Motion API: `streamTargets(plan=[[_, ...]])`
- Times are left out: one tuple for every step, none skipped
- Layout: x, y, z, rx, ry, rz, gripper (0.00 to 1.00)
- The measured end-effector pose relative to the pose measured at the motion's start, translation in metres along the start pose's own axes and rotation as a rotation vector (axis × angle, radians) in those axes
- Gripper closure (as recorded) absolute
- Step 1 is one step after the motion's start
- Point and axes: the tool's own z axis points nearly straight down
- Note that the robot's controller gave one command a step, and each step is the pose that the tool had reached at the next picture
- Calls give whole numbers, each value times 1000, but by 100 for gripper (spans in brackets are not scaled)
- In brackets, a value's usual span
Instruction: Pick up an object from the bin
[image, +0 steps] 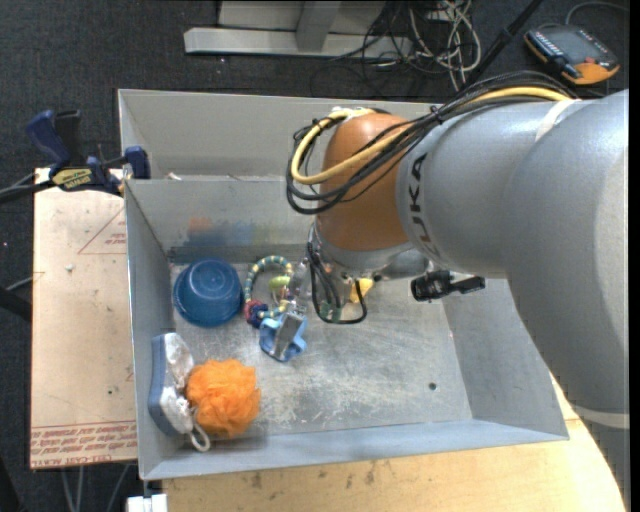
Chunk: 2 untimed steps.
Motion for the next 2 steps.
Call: streamTargets(plan=[[3, 11, 22, -8, -7, -31, 0], [-54, -26, 83, -11, -25, -367, 100]])
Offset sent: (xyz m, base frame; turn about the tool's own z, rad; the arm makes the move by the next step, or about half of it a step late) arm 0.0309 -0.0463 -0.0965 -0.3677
